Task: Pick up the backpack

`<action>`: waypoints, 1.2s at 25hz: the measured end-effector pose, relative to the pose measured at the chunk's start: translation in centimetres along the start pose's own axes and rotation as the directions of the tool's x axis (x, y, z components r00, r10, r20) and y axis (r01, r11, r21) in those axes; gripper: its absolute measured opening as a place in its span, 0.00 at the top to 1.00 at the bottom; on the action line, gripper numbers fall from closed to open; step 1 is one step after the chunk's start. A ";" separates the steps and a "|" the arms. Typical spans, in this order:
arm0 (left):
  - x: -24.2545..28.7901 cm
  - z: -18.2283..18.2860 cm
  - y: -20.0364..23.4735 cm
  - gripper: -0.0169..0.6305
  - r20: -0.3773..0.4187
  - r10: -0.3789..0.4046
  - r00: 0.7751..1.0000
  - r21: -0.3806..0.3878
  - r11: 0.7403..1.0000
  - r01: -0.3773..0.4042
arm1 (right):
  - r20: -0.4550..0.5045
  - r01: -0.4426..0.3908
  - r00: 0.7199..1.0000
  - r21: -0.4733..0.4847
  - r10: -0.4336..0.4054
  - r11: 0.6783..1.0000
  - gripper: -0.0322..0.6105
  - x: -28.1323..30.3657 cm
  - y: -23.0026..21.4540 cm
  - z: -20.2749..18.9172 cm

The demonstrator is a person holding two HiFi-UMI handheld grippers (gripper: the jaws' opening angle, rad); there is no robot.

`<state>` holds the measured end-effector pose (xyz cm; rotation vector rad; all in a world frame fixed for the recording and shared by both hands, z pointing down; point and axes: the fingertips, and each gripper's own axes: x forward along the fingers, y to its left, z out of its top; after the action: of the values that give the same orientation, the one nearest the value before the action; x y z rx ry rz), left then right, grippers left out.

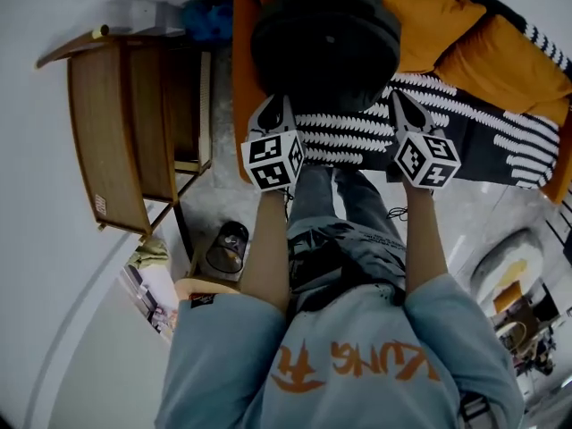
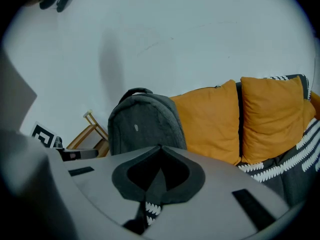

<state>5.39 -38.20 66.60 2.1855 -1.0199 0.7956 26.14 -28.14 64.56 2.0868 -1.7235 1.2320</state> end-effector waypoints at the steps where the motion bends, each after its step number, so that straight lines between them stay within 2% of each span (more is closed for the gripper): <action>1: 0.5 0.1 0.4 0.94 -0.001 0.002 1.000 0.003 1.000 -0.002 | -0.009 0.007 1.000 -0.009 -0.007 1.000 0.95 0.4 -0.2 -0.1; 3: 1.4 0.4 1.2 0.93 -0.001 0.002 1.000 0.018 1.000 -0.002 | -0.026 0.019 0.999 -0.038 -0.020 0.999 0.95 1.1 -0.5 -0.4; 6: 2.9 0.8 2.0 0.76 -0.011 -0.016 1.000 0.046 0.999 0.016 | -0.044 0.032 0.998 -0.060 -0.035 0.998 0.95 2.1 -1.2 -0.6; 8: 3.6 0.9 2.7 0.74 -0.017 -0.019 1.000 0.053 0.998 0.019 | -0.055 0.041 0.998 -0.052 -0.044 0.998 0.82 2.8 -1.8 -0.7; 15: 5.5 1.5 5.1 0.64 -0.025 -0.010 1.000 0.058 0.998 0.012 | -0.069 0.079 0.994 -0.066 -0.084 0.995 0.74 4.9 -3.1 -0.2; 25: 8.2 3.2 6.6 0.59 0.012 -0.060 0.998 0.070 0.996 0.059 | -0.086 0.112 0.989 -0.098 -0.120 0.989 0.63 7.3 -3.7 -0.1; 27: 8.4 3.8 6.4 0.52 0.040 -0.083 0.996 0.091 0.993 0.079 | -0.085 0.117 0.988 -0.104 -0.126 0.988 0.63 7.7 -3.9 0.0; 30: 9.1 4.3 6.2 0.50 0.038 -0.108 0.993 0.156 0.983 0.101 | -0.081 0.120 0.988 -0.118 -0.130 0.986 0.62 8.3 -4.0 0.3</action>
<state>6.31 -48.66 71.93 2.3773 -0.8825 0.8017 29.71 -33.17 71.39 2.0111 -1.5609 1.1452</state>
